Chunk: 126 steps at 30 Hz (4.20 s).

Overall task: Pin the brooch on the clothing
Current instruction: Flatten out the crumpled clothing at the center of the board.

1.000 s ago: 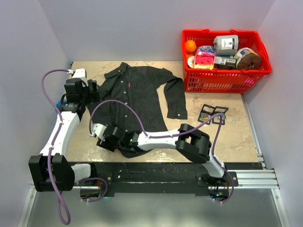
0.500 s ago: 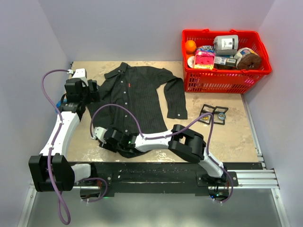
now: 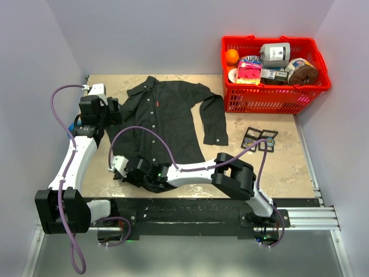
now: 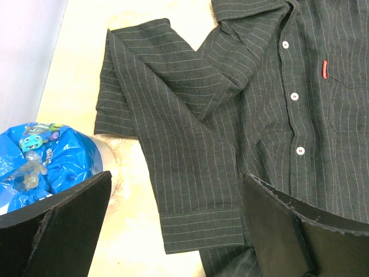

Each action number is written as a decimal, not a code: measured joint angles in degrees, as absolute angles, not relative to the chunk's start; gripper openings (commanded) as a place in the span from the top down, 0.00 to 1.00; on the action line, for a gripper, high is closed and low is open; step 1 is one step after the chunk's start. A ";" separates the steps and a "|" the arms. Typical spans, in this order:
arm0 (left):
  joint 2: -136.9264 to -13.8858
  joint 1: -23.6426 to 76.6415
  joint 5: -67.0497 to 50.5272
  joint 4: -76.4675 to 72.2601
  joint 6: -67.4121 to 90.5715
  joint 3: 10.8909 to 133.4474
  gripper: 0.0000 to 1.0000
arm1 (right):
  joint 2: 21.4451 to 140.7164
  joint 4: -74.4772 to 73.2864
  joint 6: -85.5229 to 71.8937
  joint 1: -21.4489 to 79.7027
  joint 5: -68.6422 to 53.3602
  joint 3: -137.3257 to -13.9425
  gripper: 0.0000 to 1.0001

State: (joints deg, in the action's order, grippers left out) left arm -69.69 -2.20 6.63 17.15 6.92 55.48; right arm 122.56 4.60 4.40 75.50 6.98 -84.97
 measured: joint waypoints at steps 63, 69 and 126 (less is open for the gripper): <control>-72.75 7.38 -0.38 14.20 7.49 53.49 0.01 | 96.99 -6.50 -24.36 53.21 17.28 -50.78 0.22; -72.75 9.04 -0.34 14.17 7.49 53.49 0.01 | 93.34 -8.51 -27.64 53.21 16.49 -47.77 0.22; -109.75 24.84 0.93 13.32 6.48 72.10 0.01 | 100.40 -9.23 -17.96 21.67 13.91 -59.22 0.35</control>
